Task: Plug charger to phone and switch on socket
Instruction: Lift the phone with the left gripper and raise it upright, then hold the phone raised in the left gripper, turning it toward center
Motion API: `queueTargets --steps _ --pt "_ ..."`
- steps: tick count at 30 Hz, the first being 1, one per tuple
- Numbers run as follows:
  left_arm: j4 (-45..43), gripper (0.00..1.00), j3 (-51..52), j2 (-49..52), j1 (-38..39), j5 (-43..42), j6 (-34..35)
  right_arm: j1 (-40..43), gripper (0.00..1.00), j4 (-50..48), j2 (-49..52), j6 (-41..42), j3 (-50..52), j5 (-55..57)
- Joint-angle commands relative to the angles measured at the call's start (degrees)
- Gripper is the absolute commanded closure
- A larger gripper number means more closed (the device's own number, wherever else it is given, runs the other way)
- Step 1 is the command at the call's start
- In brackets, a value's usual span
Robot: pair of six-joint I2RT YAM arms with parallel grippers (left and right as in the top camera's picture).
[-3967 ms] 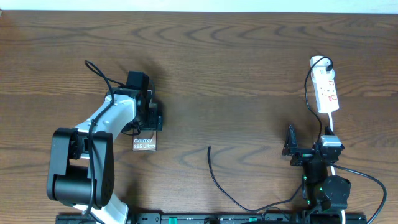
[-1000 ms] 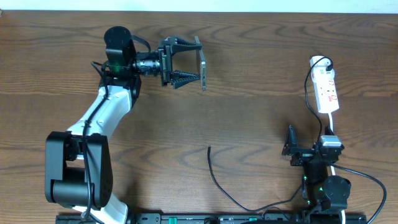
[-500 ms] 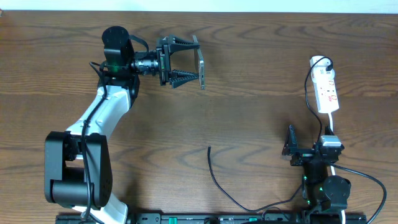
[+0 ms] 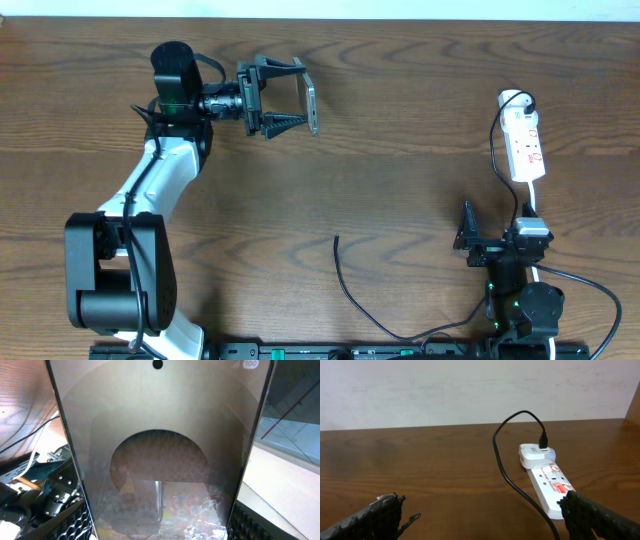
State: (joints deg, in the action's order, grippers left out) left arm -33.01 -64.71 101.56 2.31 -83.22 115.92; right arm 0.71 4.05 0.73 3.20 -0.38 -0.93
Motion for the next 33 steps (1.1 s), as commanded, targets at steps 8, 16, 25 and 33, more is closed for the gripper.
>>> queueTargets --steps 8,16,25,33 --pt "-0.42 0.93 -1.22 -1.73 -0.31 -0.07 3.72 -0.48 0.01 0.26 -0.07 -0.68 0.07 0.37" --pt "-0.44 0.93 -1.22 -1.73 -0.31 -0.07 3.72 -0.48 0.01 0.26 -0.07 -0.7 0.07 0.37" --pt "-0.44 0.92 -1.22 -1.73 -0.31 -0.07 3.72 -0.48 0.01 0.26 -0.07 -0.68 0.07 0.37" --pt "-0.46 0.93 -1.22 -1.73 -0.31 0.79 3.69 -0.48 0.01 0.26 -0.07 -0.68 0.07 0.37"
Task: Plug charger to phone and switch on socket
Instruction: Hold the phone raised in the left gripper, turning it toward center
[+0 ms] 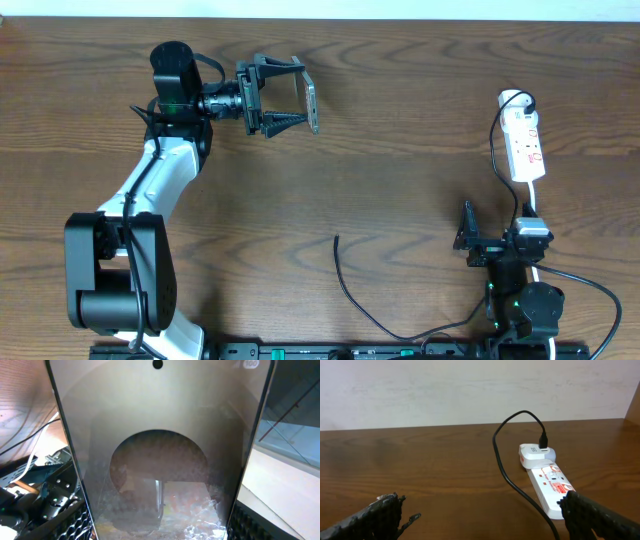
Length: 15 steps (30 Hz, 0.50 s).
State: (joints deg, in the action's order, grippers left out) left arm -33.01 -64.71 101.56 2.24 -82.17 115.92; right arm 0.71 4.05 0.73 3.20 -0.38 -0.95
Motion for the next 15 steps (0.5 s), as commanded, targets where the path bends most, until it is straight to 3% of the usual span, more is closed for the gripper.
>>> queueTargets --steps 1,6,15 --pt "-0.46 0.93 -1.22 -1.73 -0.24 -0.26 3.69 -0.48 0.01 0.26 -0.07 -0.68 0.07 0.39" --pt "-0.46 0.93 -1.22 -1.7 -0.24 0.76 0.7 -0.48 0.01 0.26 -0.07 -0.68 0.07 0.39" --pt "-0.44 0.93 -0.92 -1.64 -0.17 1.33 -13.51 -0.48 0.01 0.26 -0.07 -0.7 0.07 0.39"
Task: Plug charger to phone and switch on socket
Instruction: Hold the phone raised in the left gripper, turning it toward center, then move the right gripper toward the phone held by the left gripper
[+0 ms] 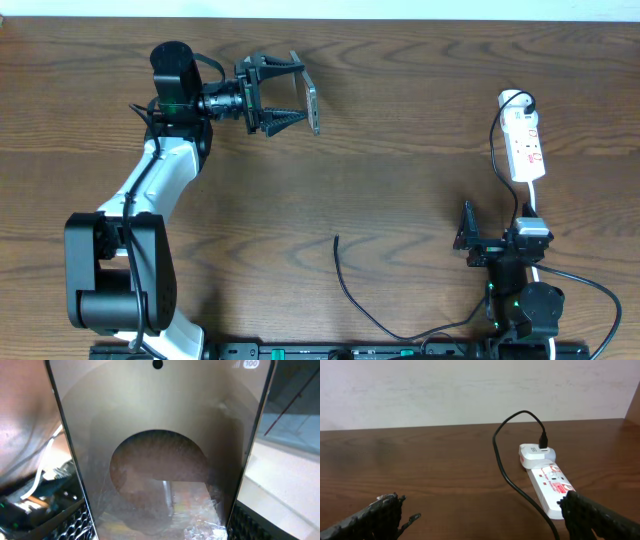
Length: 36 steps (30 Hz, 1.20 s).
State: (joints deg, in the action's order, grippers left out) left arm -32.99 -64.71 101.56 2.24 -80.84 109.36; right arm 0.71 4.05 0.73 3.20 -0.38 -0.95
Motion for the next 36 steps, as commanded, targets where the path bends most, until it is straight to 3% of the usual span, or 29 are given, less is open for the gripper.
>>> queueTargets --steps 1,6,13,17,23,30,36 --pt "-0.46 0.92 -0.63 -1.64 -0.17 0.74 -9.33 -0.48 0.01 0.26 -0.07 -0.68 0.07 0.39" --pt "2.21 0.93 1.53 -1.6 -0.13 2.89 -16.48 -0.48 0.01 0.26 -0.07 -0.68 0.07 0.39" --pt "18.84 0.93 1.62 -1.6 -0.13 6.25 -30.6 -0.48 0.01 0.26 -0.07 -0.7 0.07 0.42" --pt "24.52 0.93 1.62 -1.6 -0.13 8.46 -34.93 -0.48 0.01 0.26 -0.07 -0.7 0.07 0.42" --pt "30.64 0.93 1.62 -1.6 -0.13 10.47 -38.23 -0.48 0.01 -0.24 -0.09 0.48 0.07 0.09" --pt "35.85 0.93 1.62 -1.6 -0.13 11.72 -40.37 -0.48 0.01 -10.58 -0.07 17.18 -0.46 -11.06" --pt "36.0 0.92 1.62 -1.6 -0.13 12.37 -40.35 -0.48 0.01 -6.88 3.72 20.55 -12.63 -15.91"
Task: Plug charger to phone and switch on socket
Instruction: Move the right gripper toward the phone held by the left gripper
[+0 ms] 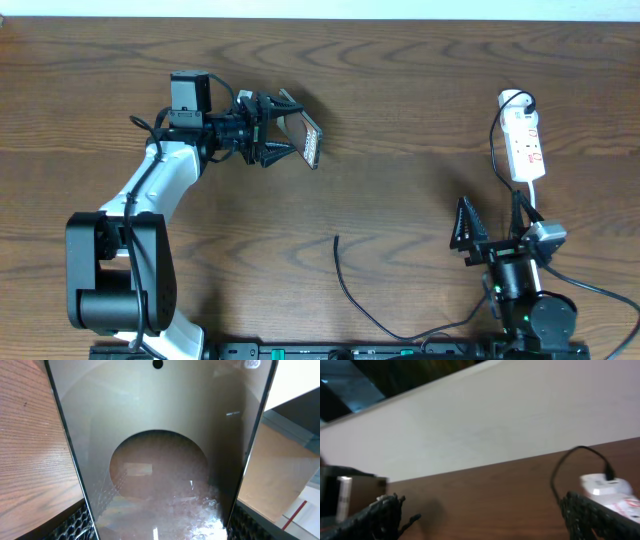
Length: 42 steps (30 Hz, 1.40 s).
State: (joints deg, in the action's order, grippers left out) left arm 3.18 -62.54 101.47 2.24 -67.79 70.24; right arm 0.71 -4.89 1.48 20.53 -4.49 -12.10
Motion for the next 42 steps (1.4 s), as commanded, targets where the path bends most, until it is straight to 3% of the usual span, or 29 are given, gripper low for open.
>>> queueTargets --steps 1,5,13,18,20,22,30,42 --pt "-0.2 0.93 -0.55 -1.51 -0.11 -0.42 -1.22 -0.48 0.01 3.17 4.61 3.21 -10.78 -5.75" --pt "-0.2 0.93 -0.55 -1.51 0.09 1.42 -1.2 -0.48 0.01 7.26 15.34 3.65 -21.11 -13.49" --pt "-0.11 0.92 -0.55 -1.51 1.14 7.65 0.28 -0.72 0.01 7.13 49.55 6.84 -40.17 -41.31" --pt "-0.24 0.93 -0.55 -1.51 3.78 13.57 2.91 -4.04 0.01 -2.89 65.57 8.74 -42.03 -50.36" --pt "-0.79 0.93 -0.55 -1.51 5.01 15.17 2.93 -5.16 0.01 -6.19 71.71 15.45 -42.03 -50.86" --pt "-1.09 0.93 -0.57 -1.51 5.95 16.17 3.45 -5.75 0.01 -10.67 75.78 16.92 -42.03 -51.63" --pt "-1.38 0.92 -0.57 -1.51 8.96 19.52 7.02 -10.64 0.01 -15.23 85.96 11.37 -42.01 -51.49" --pt "-5.7 0.93 -0.57 -1.51 12.63 19.89 12.33 -16.94 0.02 -12.72 87.56 1.49 -41.94 -37.79"
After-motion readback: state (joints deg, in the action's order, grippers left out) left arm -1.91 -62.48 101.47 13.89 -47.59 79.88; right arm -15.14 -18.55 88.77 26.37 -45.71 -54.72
